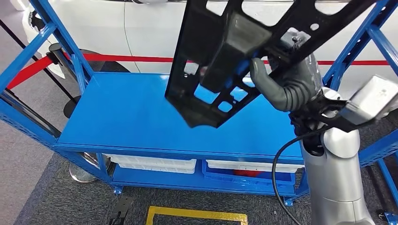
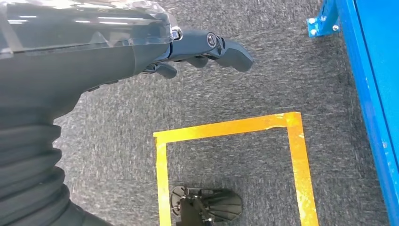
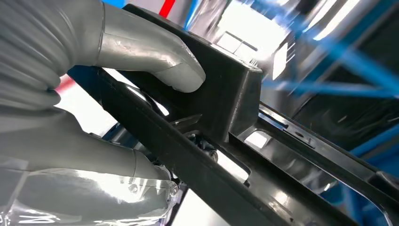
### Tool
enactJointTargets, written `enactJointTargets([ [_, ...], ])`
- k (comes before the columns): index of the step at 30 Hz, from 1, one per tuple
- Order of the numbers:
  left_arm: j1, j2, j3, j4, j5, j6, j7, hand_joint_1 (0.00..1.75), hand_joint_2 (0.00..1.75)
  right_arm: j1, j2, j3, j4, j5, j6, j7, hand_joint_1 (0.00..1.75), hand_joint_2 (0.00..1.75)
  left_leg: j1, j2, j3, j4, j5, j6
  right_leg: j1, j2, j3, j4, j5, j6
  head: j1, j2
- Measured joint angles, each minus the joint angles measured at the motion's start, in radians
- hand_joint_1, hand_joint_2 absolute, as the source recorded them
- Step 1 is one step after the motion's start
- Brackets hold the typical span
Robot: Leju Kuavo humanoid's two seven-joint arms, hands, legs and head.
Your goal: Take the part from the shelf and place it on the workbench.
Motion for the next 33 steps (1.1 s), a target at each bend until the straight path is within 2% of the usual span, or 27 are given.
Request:
enactJointTargets([
  [3, 0.007, 0.0, 0.006, 0.0, -0.005, -0.004, -0.002, 0.0, 1.75, 0.08, -0.023, 0.015, -0.015, -0.139, 0.08, 0.03, 1.75, 1.75, 0.001, 0.001, -0.083, 0.188, -0.09, -0.006, 0.002, -0.003, 0.003, -0.001, -0.002, -0.008, 0.0, 0.0],
  [4, 0.011, 0.0, 0.006, 0.0, -0.014, -0.006, -0.001, 0.0, 1.75, 0.111, -0.036, 0.027, -0.017, -0.176, 0.101, 0.036, 1.75, 1.75, 0.001, 0.001, -0.105, 0.233, -0.101, -0.006, 0.004, -0.003, 0.004, -0.001, -0.002, -0.009, 0.0, 0.0],
  [5, 0.015, 0.001, 0.006, 0.0, -0.025, -0.007, 0.001, 0.0, 1.75, 0.14, -0.053, 0.041, -0.021, -0.211, 0.12, 0.04, 1.75, 1.75, 0.001, 0.001, -0.108, 0.24, -0.093, -0.004, 0.006, -0.003, 0.005, -0.001, -0.003, -0.01, 0.0, 0.0],
  [6, 0.018, 0.002, 0.006, 0.0, -0.035, -0.007, 0.004, 0.0, 1.75, 0.167, -0.068, 0.053, -0.027, -0.236, 0.133, 0.041, 1.75, 1.75, 0.0, 0.001, -0.091, 0.203, -0.066, 0.0, 0.007, -0.002, 0.006, -0.001, -0.004, -0.01, 0.0, 0.0],
  [8, 0.019, 0.004, 0.005, 0.0, -0.043, -0.005, 0.007, 0.0, 1.75, 0.207, -0.096, 0.074, -0.043, -0.266, 0.143, 0.036, 1.75, 1.75, -0.004, 0.001, -0.027, 0.07, -0.004, 0.013, 0.01, -0.001, 0.01, -0.001, -0.005, -0.009, 0.0, 0.0],
  [9, 0.019, 0.005, 0.005, 0.0, -0.04, -0.003, 0.006, 0.0, 1.75, 0.221, -0.108, 0.082, -0.052, -0.272, 0.141, 0.034, 1.75, 1.75, -0.007, 0.001, 0.002, 0.01, 0.016, 0.02, 0.011, 0.0, 0.01, 0.0, -0.006, -0.007, 0.0, 0.0],
  [10, 0.02, 0.006, 0.005, 0.0, -0.034, 0.0, 0.003, 0.0, 1.75, 0.235, -0.119, 0.089, -0.062, -0.276, 0.137, 0.034, 1.75, 1.75, -0.01, 0.0, 0.019, -0.025, 0.023, 0.024, 0.011, 0.0, 0.009, 0.0, -0.006, -0.003, 0.0, 0.0],
  [12, 0.022, 0.006, 0.006, 0.0, -0.024, 0.009, 0.0, 0.0, 1.75, 0.26, -0.137, 0.099, -0.078, -0.282, 0.127, 0.042, 1.75, 1.75, -0.015, -0.002, 0.028, -0.047, 0.025, 0.031, 0.01, 0.0, 0.008, -0.001, -0.005, 0.008, 0.0, 0.0],
  [14, 0.024, 0.006, 0.006, 0.0, -0.019, 0.023, 0.01, 0.0, 1.75, 0.274, -0.148, 0.105, -0.091, -0.285, 0.116, 0.054, 1.75, 1.75, -0.011, -0.001, 0.032, -0.058, 0.033, 0.04, 0.009, 0.0, 0.007, 0.002, -0.009, 0.019, 0.0, 0.0],
  [16, 0.023, 0.005, 0.007, 0.0, -0.013, 0.043, 0.034, 0.0, 1.75, 0.279, -0.155, 0.108, -0.101, -0.286, 0.101, 0.066, 1.75, 1.75, -0.005, 0.002, 0.037, -0.07, 0.043, 0.05, 0.009, 0.0, -0.017, 0.06, -0.051, 0.029, 0.0, 0.0],
  [18, 0.024, 0.005, 0.008, 0.0, -0.01, 0.06, 0.055, 0.0, 1.75, 0.287, -0.162, 0.113, -0.103, -0.282, 0.085, 0.076, 1.75, 1.75, -0.006, 0.004, 0.035, -0.069, 0.047, 0.054, 0.004, 0.0, -0.073, 0.188, -0.122, 0.036, 0.0, 0.0],
  [19, 0.025, 0.005, 0.009, 0.0, -0.011, 0.061, 0.06, 0.0, 1.75, 0.291, -0.165, 0.115, -0.102, -0.28, 0.077, 0.079, 1.75, 1.75, -0.006, 0.004, 0.032, -0.067, 0.048, 0.054, 0.002, 0.0, -0.097, 0.243, -0.143, 0.039, 0.0, 0.0],
  [20, 0.026, 0.005, 0.009, 0.0, -0.011, 0.061, 0.062, 0.0, 1.75, 0.295, -0.167, 0.116, -0.101, -0.278, 0.071, 0.081, 1.75, 1.75, -0.006, 0.003, 0.029, -0.064, 0.049, 0.054, -0.001, -0.001, -0.108, 0.272, -0.149, 0.042, 0.0, 0.0],
  [21, 0.027, 0.005, 0.009, 0.0, -0.011, 0.059, 0.062, 0.0, 1.75, 0.297, -0.168, 0.117, -0.101, -0.277, 0.066, 0.082, 1.75, 1.75, -0.005, 0.003, 0.025, -0.059, 0.049, 0.054, -0.003, -0.001, -0.1, 0.259, -0.133, 0.043, 0.0, 0.0],
  [23, 0.027, 0.005, 0.01, 0.0, -0.012, 0.056, 0.062, 0.0, 1.75, 0.296, -0.169, 0.117, -0.1, -0.273, 0.057, 0.083, 1.75, 1.75, -0.004, 0.002, 0.017, -0.048, 0.047, 0.05, -0.008, -0.002, -0.031, 0.135, -0.072, 0.043, 0.0, 0.0],
  [25, 0.026, 0.004, 0.01, 0.0, -0.013, 0.052, 0.062, 0.0, 1.75, 0.293, -0.169, 0.117, -0.1, -0.265, 0.045, 0.082, 1.75, 1.75, -0.008, -0.001, 0.009, -0.037, 0.047, 0.04, -0.006, -0.001, 0.022, 0.032, -0.035, 0.038, 0.0, 0.0],
  [27, 0.025, 0.005, 0.01, 0.0, -0.014, 0.048, 0.063, 0.0, 1.75, 0.29, -0.169, 0.117, -0.099, -0.258, 0.036, 0.082, 1.75, 1.75, -0.011, -0.002, 0.002, -0.034, 0.053, 0.027, -0.001, 0.002, 0.024, 0.016, -0.026, 0.028, 0.0, 0.0],
  [29, 0.025, 0.005, 0.011, 0.0, -0.014, 0.045, 0.066, 0.0, 1.75, 0.284, -0.168, 0.117, -0.096, -0.255, 0.031, 0.082, 1.75, 1.75, -0.008, -0.002, -0.005, -0.031, 0.051, 0.014, -0.002, 0.0, 0.016, 0.012, -0.014, 0.012, 0.0, 0.0],
  [30, 0.025, 0.005, 0.011, 0.0, -0.014, 0.044, 0.068, 0.0, 1.75, 0.28, -0.167, 0.117, -0.095, -0.254, 0.03, 0.082, 1.75, 1.75, -0.007, -0.002, -0.013, -0.015, 0.032, 0.009, -0.004, -0.002, 0.011, 0.01, -0.007, 0.003, 0.0, 0.0],
  [31, 0.025, 0.005, 0.011, 0.0, -0.014, 0.044, 0.069, 0.0, 1.75, 0.276, -0.165, 0.117, -0.094, -0.254, 0.03, 0.082, 1.75, 1.75, -0.005, -0.001, -0.027, 0.02, 0.0, 0.004, -0.005, -0.004, 0.004, 0.007, 0.001, -0.004, 0.0, 0.0],
  [33, 0.024, 0.005, 0.011, 0.0, -0.014, 0.044, 0.072, 0.0, 1.75, 0.27, -0.161, 0.117, -0.089, -0.253, 0.028, 0.082, 1.75, 1.75, -0.003, -0.001, -0.068, 0.143, -0.088, -0.002, -0.003, -0.007, -0.015, 0.006, 0.017, -0.012, 0.0, 0.0],
])
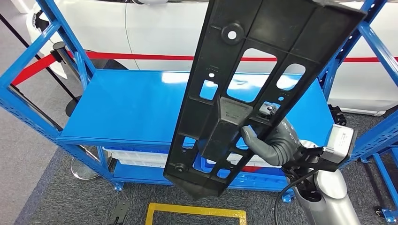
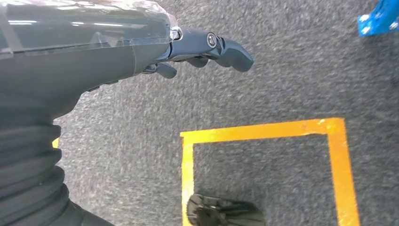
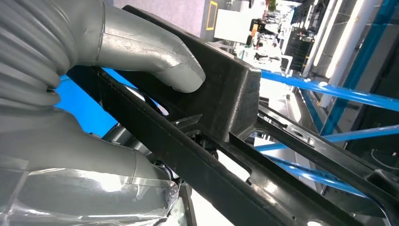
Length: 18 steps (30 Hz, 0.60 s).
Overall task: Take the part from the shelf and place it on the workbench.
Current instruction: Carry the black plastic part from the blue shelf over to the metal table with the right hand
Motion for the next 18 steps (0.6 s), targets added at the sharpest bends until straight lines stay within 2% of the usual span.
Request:
enactJointTargets([
  [1, 0.0, 0.0, 0.0, 0.0, 0.0, 0.0, 0.001, 0.0, 1.75, -0.001, 0.001, 0.0, 0.003, 0.0, -0.001, 0.0, 1.75, 1.75, 0.0, 0.0, -0.017, 0.061, -0.033, -0.002, 0.001, -0.001, -0.011, 0.0, 0.008, 0.0, 0.0, 0.0],
  [2, 0.0, 0.0, 0.0, 0.0, 0.0, 0.0, 0.002, 0.0, 1.75, -0.002, 0.002, 0.0, 0.007, 0.001, -0.001, 0.0, 1.75, 1.75, 0.0, 0.0, -0.019, 0.096, -0.05, -0.003, 0.003, -0.001, -0.022, 0.001, 0.017, 0.0, 0.0, 0.0],
  [3, 0.0, 0.0, 0.0, 0.0, -0.001, 0.001, 0.003, 0.0, 1.75, -0.002, 0.003, 0.0, 0.01, 0.002, -0.002, 0.0, 1.75, 1.75, 0.0, 0.0, -0.001, 0.092, -0.049, -0.002, 0.004, -0.001, -0.033, 0.001, 0.026, 0.001, 0.0, 0.0],
  [4, -0.001, 0.0, 0.0, 0.0, -0.002, 0.002, 0.004, 0.0, 1.75, -0.003, 0.003, 0.0, 0.012, 0.003, -0.003, 0.0, 1.75, 1.75, 0.0, 0.0, 0.039, 0.044, -0.033, 0.001, 0.004, -0.001, -0.044, 0.001, 0.035, 0.003, 0.0, 0.0],
  [6, -0.004, 0.0, 0.0, 0.0, -0.005, 0.004, 0.004, 0.0, 1.75, -0.006, 0.005, 0.0, 0.014, 0.004, -0.004, -0.001, 1.75, 1.75, -0.002, 0.0, 0.147, -0.109, 0.006, 0.01, 0.005, -0.001, -0.058, 0.002, 0.053, 0.009, 0.0, 0.0],
  [7, -0.007, 0.0, 0.0, 0.0, -0.006, 0.006, 0.005, 0.0, 1.75, -0.008, 0.006, -0.001, 0.015, 0.005, -0.004, -0.002, 1.75, 1.75, -0.005, -0.001, 0.182, -0.167, 0.02, 0.016, 0.006, -0.001, -0.062, 0.001, 0.061, 0.015, 0.0, 0.0],
  [8, -0.008, 0.0, 0.0, 0.0, -0.006, 0.007, 0.005, 0.0, 1.75, -0.01, 0.007, -0.001, 0.015, 0.006, -0.004, -0.002, 1.75, 1.75, -0.008, -0.001, 0.198, -0.197, 0.027, 0.021, 0.006, -0.001, -0.064, 0.0, 0.069, 0.021, 0.0, 0.0],
  [11, -0.007, -0.001, 0.001, 0.0, -0.006, 0.008, 0.006, 0.0, 1.75, -0.013, 0.009, -0.001, 0.017, 0.007, -0.005, -0.003, 1.75, 1.75, -0.011, 0.001, 0.185, -0.205, 0.054, 0.038, 0.004, -0.001, -0.067, -0.012, 0.091, 0.04, 0.0, 0.0],
  [12, -0.007, -0.002, 0.001, 0.0, -0.006, 0.008, 0.006, 0.0, 1.75, -0.013, 0.009, -0.001, 0.018, 0.008, -0.005, -0.003, 1.75, 1.75, -0.008, 0.003, 0.176, -0.209, 0.069, 0.046, 0.004, 0.001, -0.074, -0.006, 0.076, 0.045, 0.0, 0.0],
  [13, -0.008, -0.003, 0.001, 0.0, -0.006, 0.009, 0.006, 0.0, 1.75, -0.013, 0.009, -0.001, 0.019, 0.008, -0.005, -0.004, 1.75, 1.75, -0.005, 0.006, 0.164, -0.214, 0.085, 0.052, 0.004, 0.002, -0.085, 0.018, 0.041, 0.049, 0.0, 0.0],
  [15, -0.008, -0.004, 0.001, 0.0, -0.006, 0.009, 0.006, 0.0, 1.75, -0.013, 0.008, -0.002, 0.02, 0.008, -0.005, -0.004, 1.75, 1.75, -0.004, 0.009, 0.133, -0.215, 0.112, 0.061, 0.001, 0.003, -0.114, 0.128, -0.068, 0.055, 0.0, 0.0],
  [16, -0.008, -0.003, 0.002, 0.0, -0.006, 0.009, 0.007, 0.0, 1.75, -0.013, 0.008, -0.002, 0.021, 0.008, -0.005, -0.004, 1.75, 1.75, -0.004, 0.009, 0.117, -0.214, 0.124, 0.061, 0.0, 0.003, -0.126, 0.196, -0.11, 0.058, 0.0, 0.0],
  [17, -0.008, -0.004, 0.002, 0.0, -0.006, 0.009, 0.007, 0.0, 1.75, -0.013, 0.008, -0.002, 0.023, 0.008, -0.005, -0.004, 1.75, 1.75, -0.004, 0.01, 0.1, -0.212, 0.135, 0.061, -0.001, 0.003, -0.129, 0.249, -0.128, 0.061, 0.0, 0.0],
  [18, -0.008, -0.004, 0.002, 0.0, -0.006, 0.009, 0.007, 0.0, 1.75, -0.012, 0.008, -0.002, 0.024, 0.008, -0.005, -0.004, 1.75, 1.75, -0.004, 0.011, 0.084, -0.209, 0.145, 0.059, -0.001, 0.003, -0.119, 0.275, -0.124, 0.063, 0.0, 0.0],
])
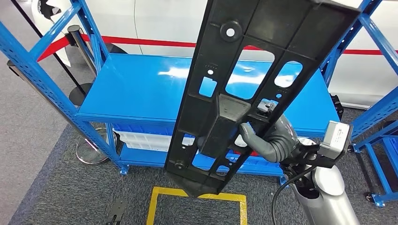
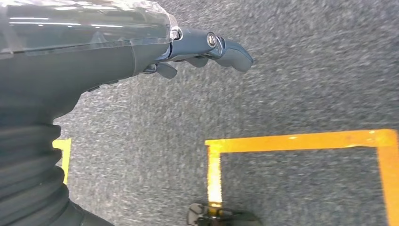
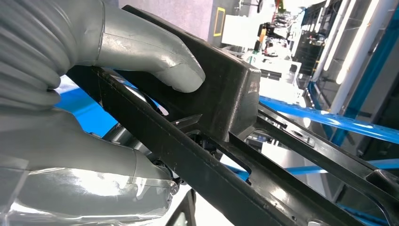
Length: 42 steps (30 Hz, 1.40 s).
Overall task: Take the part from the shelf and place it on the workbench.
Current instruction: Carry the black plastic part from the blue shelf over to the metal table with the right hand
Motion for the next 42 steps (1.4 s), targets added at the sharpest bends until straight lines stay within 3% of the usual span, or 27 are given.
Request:
enactJointTargets([
  [1, 0.0, 0.0, 0.0, 0.0, 0.0, 0.0, 0.0, 0.0, 1.75, 0.0, 0.0, 0.0, 0.001, 0.0, 0.0, 0.0, 1.75, 1.75, 0.0, 0.0, -0.016, 0.004, 0.009, -0.002, -0.001, 0.0, 0.028, -0.01, 0.022, 0.0, 0.0, 0.0],
  [3, 0.0, -0.001, 0.0, 0.0, -0.001, 0.001, 0.0, 0.0, 1.75, -0.002, 0.0, 0.0, 0.003, 0.0, 0.0, 0.0, 1.75, 1.75, 0.001, 0.0, -0.045, 0.016, 0.025, -0.01, -0.002, 0.0, 0.128, -0.122, 0.053, -0.003, 0.0, 0.0],
  [5, -0.001, -0.001, 0.0, 0.0, -0.002, 0.002, 0.0, 0.0, 1.75, -0.006, 0.001, 0.0, 0.002, 0.0, -0.001, 0.0, 1.75, 1.75, 0.0, -0.001, -0.061, 0.026, 0.037, -0.021, 0.001, 0.001, 0.215, -0.245, 0.038, -0.012, -0.001, 0.0],
  [6, -0.001, -0.001, 0.0, 0.0, -0.003, 0.004, 0.001, 0.0, 1.75, -0.008, 0.002, -0.001, 0.001, 0.001, -0.001, 0.0, 1.75, 1.75, -0.001, -0.002, -0.064, 0.026, 0.045, -0.027, 0.004, 0.002, 0.231, -0.275, 0.027, -0.018, -0.001, 0.0],
  [9, 0.001, -0.001, 0.0, 0.0, -0.007, 0.007, 0.004, 0.0, 1.75, -0.01, 0.004, -0.001, 0.001, 0.003, -0.005, 0.001, 1.75, 1.75, 0.001, -0.004, -0.075, 0.027, 0.054, -0.047, 0.006, 0.0, 0.218, -0.285, 0.049, -0.041, -0.002, 0.0],
  [11, 0.002, -0.001, 0.0, 0.0, -0.01, 0.006, 0.004, 0.0, 1.75, -0.011, 0.006, -0.001, 0.001, 0.003, -0.007, 0.004, 1.75, 1.75, 0.004, -0.005, -0.098, 0.081, -0.016, -0.057, 0.003, -0.004, 0.194, -0.288, 0.074, -0.057, -0.002, 0.0],
  [13, 0.003, -0.001, 0.0, 0.0, -0.01, 0.0, 0.003, 0.0, 1.75, -0.011, 0.008, -0.001, 0.001, 0.003, -0.009, 0.005, 1.75, 1.75, 0.005, -0.004, -0.129, 0.205, -0.121, -0.063, 0.005, -0.005, 0.164, -0.287, 0.099, -0.064, -0.002, 0.0],
  [14, 0.002, -0.001, 0.0, 0.0, -0.01, -0.002, 0.003, 0.0, 1.75, -0.01, 0.009, -0.001, 0.001, 0.003, -0.009, 0.005, 1.75, 1.75, 0.005, -0.004, -0.137, 0.266, -0.149, -0.065, 0.006, -0.006, 0.147, -0.287, 0.111, -0.065, -0.002, 0.0],
  [15, 0.002, -0.001, 0.0, 0.0, -0.01, -0.005, 0.001, 0.0, 1.75, -0.009, 0.009, -0.001, 0.001, 0.003, -0.009, 0.005, 1.75, 1.75, 0.005, -0.004, -0.134, 0.306, -0.153, -0.065, 0.007, -0.006, 0.13, -0.286, 0.124, -0.065, -0.002, 0.0],
  [16, 0.002, -0.001, 0.0, 0.0, -0.009, -0.005, 0.0, 0.0, 1.75, -0.008, 0.009, -0.001, 0.001, 0.003, -0.008, 0.005, 1.75, 1.75, 0.005, -0.004, -0.115, 0.315, -0.134, -0.063, 0.009, -0.005, 0.113, -0.285, 0.136, -0.064, -0.002, 0.0],
  [18, 0.002, 0.0, 0.0, 0.0, -0.009, -0.006, -0.002, 0.0, 1.75, -0.006, 0.009, -0.001, 0.001, 0.003, -0.008, 0.005, 1.75, 1.75, 0.003, -0.005, -0.029, 0.236, -0.085, -0.054, 0.011, -0.005, 0.085, -0.283, 0.159, -0.06, -0.002, 0.0],
  [20, -0.002, 0.003, 0.0, 0.0, -0.009, -0.006, -0.004, 0.0, 1.75, -0.004, 0.009, -0.002, 0.0, 0.003, -0.009, 0.002, 1.75, 1.75, -0.003, -0.005, 0.088, 0.082, -0.095, -0.04, 0.015, -0.005, 0.07, -0.283, 0.179, -0.053, -0.002, 0.0],
  [22, -0.004, 0.005, 0.0, 0.0, -0.009, -0.006, -0.004, 0.0, 1.75, -0.002, 0.009, -0.004, 0.0, 0.004, -0.01, -0.002, 1.75, 1.75, -0.011, -0.005, 0.142, -0.007, -0.117, -0.03, 0.014, -0.007, 0.067, -0.289, 0.2, -0.042, -0.003, 0.0],
  [24, -0.003, 0.004, 0.0, 0.0, -0.009, -0.007, -0.003, 0.0, 1.75, 0.002, 0.008, -0.005, -0.001, 0.004, -0.01, -0.004, 1.75, 1.75, -0.01, -0.003, 0.132, -0.018, -0.098, -0.02, 0.012, -0.007, 0.064, -0.296, 0.212, -0.03, -0.003, 0.0],
  [25, -0.003, 0.003, 0.0, 0.0, -0.009, -0.007, -0.002, 0.0, 1.75, 0.004, 0.007, -0.006, -0.001, 0.005, -0.01, -0.005, 1.75, 1.75, -0.008, 0.0, 0.123, -0.021, -0.085, -0.013, 0.011, -0.005, 0.056, -0.285, 0.193, -0.024, -0.003, 0.0],
  [27, -0.003, 0.003, 0.001, 0.0, -0.009, -0.007, -0.001, 0.0, 1.75, 0.007, 0.005, -0.012, -0.001, 0.006, -0.009, -0.007, 1.75, 1.75, -0.004, 0.005, 0.096, -0.024, -0.057, -0.001, 0.008, -0.002, 0.03, -0.21, 0.098, -0.016, -0.003, 0.0],
  [29, -0.003, 0.003, 0.001, 0.0, -0.01, -0.006, 0.0, 0.0, 1.75, 0.009, 0.003, -0.018, 0.0, 0.007, -0.009, -0.01, 1.75, 1.75, -0.005, 0.005, 0.059, -0.02, -0.03, 0.002, 0.005, -0.001, 0.003, -0.08, 0.01, -0.009, -0.003, 0.0],
  [30, -0.003, 0.002, 0.001, 0.0, -0.011, -0.006, 0.0, 0.0, 1.75, 0.011, 0.002, -0.02, 0.001, 0.008, -0.008, -0.012, 1.75, 1.75, -0.006, 0.005, 0.038, -0.016, -0.017, 0.001, 0.004, -0.001, -0.001, -0.027, 0.003, -0.006, -0.003, 0.0],
  [31, -0.003, 0.002, 0.001, 0.0, -0.011, -0.006, 0.0, 0.0, 1.75, 0.012, 0.001, -0.021, 0.001, 0.009, -0.008, -0.013, 1.75, 1.75, -0.006, 0.005, 0.018, -0.011, -0.006, 0.0, 0.003, -0.001, 0.008, -0.001, 0.02, -0.004, -0.003, 0.0],
  [33, -0.003, 0.0, 0.001, 0.0, -0.011, -0.007, 0.0, 0.0, 1.75, 0.014, -0.001, -0.023, 0.002, 0.01, -0.007, -0.015, 1.75, 1.75, -0.004, 0.005, -0.021, 0.005, 0.012, -0.006, 0.001, -0.002, 0.079, -0.052, 0.075, -0.004, -0.003, 0.0],
  [34, -0.003, 0.0, 0.001, 0.0, -0.012, -0.007, 0.001, 0.0, 1.75, 0.014, -0.001, -0.024, 0.002, 0.011, -0.006, -0.015, 1.75, 1.75, -0.005, 0.005, -0.037, 0.014, 0.019, -0.01, 0.001, -0.001, 0.134, -0.119, 0.075, -0.006, -0.003, 0.0],
  [36, -0.004, -0.001, 0.001, 0.0, -0.012, -0.007, 0.001, 0.0, 1.75, 0.013, -0.002, -0.027, 0.002, 0.012, -0.005, -0.018, 1.75, 1.75, -0.007, 0.004, -0.055, 0.027, 0.032, -0.02, 0.005, 0.001, 0.221, -0.243, 0.04, -0.015, -0.004, 0.0],
  [37, -0.004, -0.001, 0.001, 0.0, -0.013, -0.008, 0.002, 0.0, 1.75, 0.013, -0.002, -0.028, 0.001, 0.013, -0.005, -0.02, 1.75, 1.75, -0.008, 0.003, -0.059, 0.027, 0.04, -0.026, 0.008, 0.002, 0.237, -0.274, 0.025, -0.022, -0.004, 0.0],
  [39, -0.003, -0.001, 0.001, 0.0, -0.014, -0.008, 0.004, 0.0, 1.75, 0.016, -0.004, -0.029, 0.001, 0.015, -0.005, -0.022, 1.75, 1.75, -0.006, 0.003, -0.065, 0.024, 0.055, -0.038, 0.009, 0.002, 0.228, -0.284, 0.038, -0.038, -0.004, 0.0],
  [40, -0.002, -0.001, 0.001, 0.0, -0.015, -0.007, 0.006, 0.0, 1.75, 0.018, -0.004, -0.03, 0.001, 0.016, -0.005, -0.023, 1.75, 1.75, -0.004, 0.002, -0.073, 0.03, 0.045, -0.044, 0.008, 0.0, 0.218, -0.285, 0.049, -0.046, -0.004, 0.0],
  [41, -0.001, -0.001, 0.001, 0.0, -0.016, -0.007, 0.007, 0.0, 1.75, 0.019, -0.004, -0.03, 0.002, 0.018, -0.006, -0.023, 1.75, 1.75, -0.002, 0.002, -0.083, 0.047, 0.02, -0.048, 0.006, -0.001, 0.208, -0.287, 0.06, -0.054, -0.004, 0.0],
  [42, 0.0, -0.001, 0.001, 0.0, -0.017, -0.007, 0.008, 0.0, 1.75, 0.021, -0.005, -0.03, 0.002, 0.021, -0.006, -0.023, 1.75, 1.75, 0.0, 0.001, -0.096, 0.089, -0.029, -0.052, 0.005, -0.002, 0.196, -0.288, 0.073, -0.06, -0.005, 0.0],
])
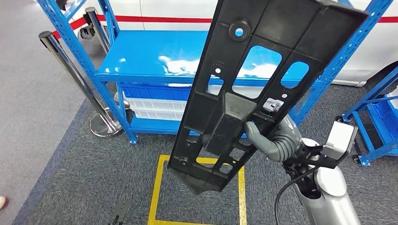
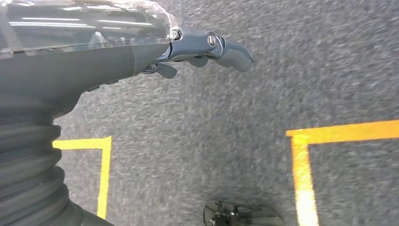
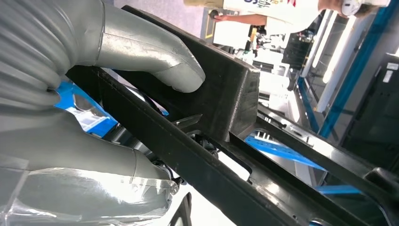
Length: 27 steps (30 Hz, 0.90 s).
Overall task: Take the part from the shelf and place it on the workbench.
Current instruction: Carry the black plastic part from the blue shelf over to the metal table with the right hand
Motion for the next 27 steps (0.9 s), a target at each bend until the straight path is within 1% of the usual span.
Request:
enactJointTargets([
  [1, 0.001, 0.0, 0.0, 0.0, -0.001, 0.0, 0.001, 0.0, 1.75, 0.001, 0.0, 0.0, 0.0, 0.002, -0.001, 0.0, 1.75, 1.75, 0.001, 0.0, -0.015, 0.059, -0.055, -0.004, 0.001, 0.0, -0.014, 0.0, 0.012, -0.003, 0.0, 0.0],
  [2, 0.001, -0.001, 0.0, 0.0, -0.003, 0.0, 0.001, 0.0, 1.75, 0.003, 0.0, -0.001, 0.0, 0.003, -0.002, 0.0, 1.75, 1.75, 0.002, -0.001, -0.027, 0.125, -0.1, -0.006, 0.001, 0.0, -0.029, 0.001, 0.024, -0.006, 0.0, 0.0],
  [3, 0.001, -0.001, 0.0, 0.0, -0.004, 0.0, 0.001, 0.0, 1.75, 0.006, 0.0, -0.002, -0.001, 0.003, -0.002, 0.0, 1.75, 1.75, 0.003, 0.0, -0.033, 0.187, -0.127, -0.008, 0.002, -0.001, -0.046, 0.002, 0.036, -0.006, 0.0, 0.0],
  [4, 0.001, -0.002, 0.0, 0.0, -0.005, 0.0, 0.0, 0.0, 1.75, 0.01, -0.001, -0.002, -0.001, 0.004, -0.003, 0.0, 1.75, 1.75, 0.003, 0.0, -0.027, 0.219, -0.123, -0.009, 0.002, -0.001, -0.061, 0.003, 0.048, -0.005, 0.0, 0.0],
  [5, 0.001, -0.002, 0.0, 0.0, -0.006, 0.0, 0.0, 0.0, 1.75, 0.014, -0.002, -0.003, -0.001, 0.004, -0.003, 0.0, 1.75, 1.75, 0.003, 0.0, -0.005, 0.218, -0.1, -0.008, 0.003, -0.001, -0.076, 0.004, 0.059, -0.003, 0.0, 0.0],
  [6, 0.001, -0.002, 0.0, 0.0, -0.007, -0.001, 0.0, 0.0, 1.75, 0.017, -0.002, -0.004, -0.001, 0.004, -0.003, 0.001, 1.75, 1.75, 0.003, -0.001, 0.035, 0.182, -0.071, -0.004, 0.004, -0.001, -0.09, 0.004, 0.07, -0.001, 0.0, 0.0],
  [7, 0.0, -0.002, 0.0, 0.0, -0.008, -0.001, -0.001, 0.0, 1.75, 0.019, -0.003, -0.004, -0.003, 0.004, -0.003, 0.001, 1.75, 1.75, 0.002, -0.001, 0.088, 0.118, -0.054, 0.001, 0.004, 0.0, -0.101, 0.005, 0.08, 0.002, 0.0, 0.0],
  [8, -0.001, -0.001, 0.0, 0.0, -0.008, -0.001, -0.002, 0.0, 1.75, 0.02, -0.004, -0.006, -0.006, 0.004, -0.003, 0.001, 1.75, 1.75, 0.0, -0.002, 0.147, 0.036, -0.053, 0.006, 0.006, 0.0, -0.11, 0.005, 0.089, 0.006, 0.0, 0.0],
  [9, -0.003, -0.001, -0.001, 0.0, -0.008, 0.0, -0.004, 0.0, 1.75, 0.02, -0.004, -0.008, -0.01, 0.004, -0.003, 0.0, 1.75, 1.75, -0.002, -0.002, 0.193, -0.032, -0.063, 0.011, 0.007, 0.0, -0.115, 0.004, 0.098, 0.011, 0.0, 0.0],
  [10, -0.004, -0.001, -0.001, 0.0, -0.008, 0.0, -0.007, 0.0, 1.75, 0.02, -0.005, -0.011, -0.013, 0.004, -0.003, 0.0, 1.75, 1.75, -0.005, -0.003, 0.222, -0.079, -0.076, 0.015, 0.007, 0.0, -0.118, 0.002, 0.107, 0.017, 0.0, 0.0],
  [11, -0.004, -0.001, -0.001, 0.0, -0.007, 0.002, -0.01, 0.0, 1.75, 0.021, -0.005, -0.012, -0.015, 0.003, -0.002, 0.001, 1.75, 1.75, -0.008, -0.002, 0.232, -0.105, -0.081, 0.018, 0.008, 0.0, -0.119, -0.003, 0.117, 0.024, 0.0, 0.0],
  [12, -0.003, -0.003, -0.001, 0.0, -0.006, 0.003, -0.011, 0.0, 1.75, 0.021, -0.006, -0.013, -0.016, 0.001, 0.0, 0.004, 1.75, 1.75, -0.006, 0.0, 0.228, -0.111, -0.075, 0.023, 0.008, 0.001, -0.121, -0.007, 0.125, 0.03, 0.0, 0.0],
  [13, -0.002, -0.004, -0.001, 0.0, -0.005, 0.004, -0.012, 0.0, 1.75, 0.022, -0.007, -0.014, -0.016, -0.002, 0.002, 0.008, 1.75, 1.75, -0.004, 0.004, 0.223, -0.115, -0.065, 0.029, 0.008, 0.003, -0.126, -0.005, 0.122, 0.036, 0.0, 0.0],
  [14, -0.001, -0.005, 0.0, 0.0, -0.004, 0.004, -0.012, 0.0, 1.75, 0.022, -0.008, -0.014, -0.017, -0.006, 0.004, 0.014, 1.75, 1.75, -0.001, 0.01, 0.216, -0.118, -0.054, 0.036, 0.007, 0.004, -0.138, 0.015, 0.103, 0.041, 0.001, 0.0],
  [15, -0.001, -0.005, 0.0, 0.0, -0.004, 0.005, -0.012, 0.0, 1.75, 0.022, -0.009, -0.014, -0.017, -0.009, 0.005, 0.019, 1.75, 1.75, 0.001, 0.016, 0.208, -0.12, -0.045, 0.042, 0.006, 0.005, -0.155, 0.056, 0.071, 0.046, 0.001, 0.0],
  [17, 0.0, -0.005, 0.0, 0.0, -0.003, 0.007, -0.012, 0.0, 1.75, 0.023, -0.01, -0.015, -0.017, -0.014, 0.007, 0.026, 1.75, 1.75, -0.002, 0.028, 0.191, -0.118, -0.032, 0.05, 0.003, 0.004, -0.203, 0.191, -0.011, 0.053, 0.002, 0.0],
  [18, 0.0, -0.004, 0.0, 0.0, -0.003, 0.009, -0.012, 0.0, 1.75, 0.024, -0.01, -0.015, -0.017, -0.016, 0.008, 0.029, 1.75, 1.75, -0.004, 0.034, 0.184, -0.116, -0.028, 0.051, 0.002, 0.004, -0.219, 0.247, -0.035, 0.056, 0.002, 0.0],
  [19, 0.001, -0.004, 0.0, 0.0, -0.002, 0.011, -0.012, 0.0, 1.75, 0.024, -0.011, -0.015, -0.016, -0.018, 0.009, 0.031, 1.75, 1.75, -0.006, 0.041, 0.177, -0.113, -0.025, 0.051, 0.002, 0.003, -0.221, 0.275, -0.044, 0.057, 0.002, 0.0],
  [20, 0.002, -0.005, 0.0, 0.0, -0.002, 0.012, -0.013, 0.0, 1.75, 0.025, -0.012, -0.015, -0.016, -0.02, 0.01, 0.033, 1.75, 1.75, -0.007, 0.047, 0.172, -0.11, -0.024, 0.051, 0.002, 0.002, -0.201, 0.261, -0.033, 0.056, 0.002, 0.0],
  [21, 0.002, -0.005, 0.0, 0.0, -0.002, 0.013, -0.013, 0.0, 1.75, 0.025, -0.012, -0.015, -0.016, -0.021, 0.01, 0.034, 1.75, 1.75, -0.008, 0.054, 0.169, -0.106, -0.024, 0.05, 0.003, -0.005, -0.162, 0.207, -0.009, 0.053, 0.002, 0.0],
  [22, 0.002, -0.005, 0.0, 0.0, -0.002, 0.013, -0.014, 0.0, 1.75, 0.025, -0.013, -0.015, -0.016, -0.024, 0.012, 0.034, 1.75, 1.75, -0.009, 0.06, 0.167, -0.103, -0.025, 0.049, 0.006, -0.021, -0.116, 0.134, 0.014, 0.046, 0.002, 0.0],
  [23, 0.002, -0.006, 0.0, 0.0, -0.002, 0.014, -0.015, 0.0, 1.75, 0.024, -0.013, -0.015, -0.017, -0.028, 0.013, 0.035, 1.75, 1.75, -0.012, 0.067, 0.166, -0.099, -0.026, 0.046, 0.013, -0.041, -0.077, 0.069, 0.031, 0.038, 0.002, 0.0],
  [24, 0.002, -0.007, 0.0, 0.0, -0.002, 0.014, -0.016, 0.0, 1.75, 0.024, -0.013, -0.015, -0.017, -0.032, 0.015, 0.035, 1.75, 1.75, -0.015, 0.073, 0.164, -0.096, -0.027, 0.043, 0.019, -0.058, -0.051, 0.022, 0.04, 0.03, 0.002, 0.0],
  [25, 0.002, -0.008, 0.0, 0.0, -0.002, 0.014, -0.017, 0.0, 1.75, 0.023, -0.013, -0.015, -0.017, -0.036, 0.016, 0.036, 1.75, 1.75, -0.017, 0.081, 0.162, -0.093, -0.027, 0.04, 0.024, -0.068, -0.043, 0.001, 0.039, 0.024, 0.002, 0.0],
  [26, 0.003, -0.009, 0.0, 0.0, -0.002, 0.014, -0.017, 0.0, 1.75, 0.024, -0.014, -0.015, -0.017, -0.038, 0.017, 0.037, 1.75, 1.75, -0.019, 0.091, 0.16, -0.092, -0.027, 0.037, 0.027, -0.064, -0.043, -0.004, 0.039, 0.019, 0.002, 0.0],
  [27, 0.003, -0.01, 0.0, 0.0, -0.002, 0.014, -0.017, 0.0, 1.75, 0.024, -0.014, -0.015, -0.017, -0.039, 0.018, 0.037, 1.75, 1.75, -0.02, 0.1, 0.159, -0.092, -0.028, 0.034, 0.024, -0.054, -0.044, -0.008, 0.041, 0.014, 0.002, 0.0],
])
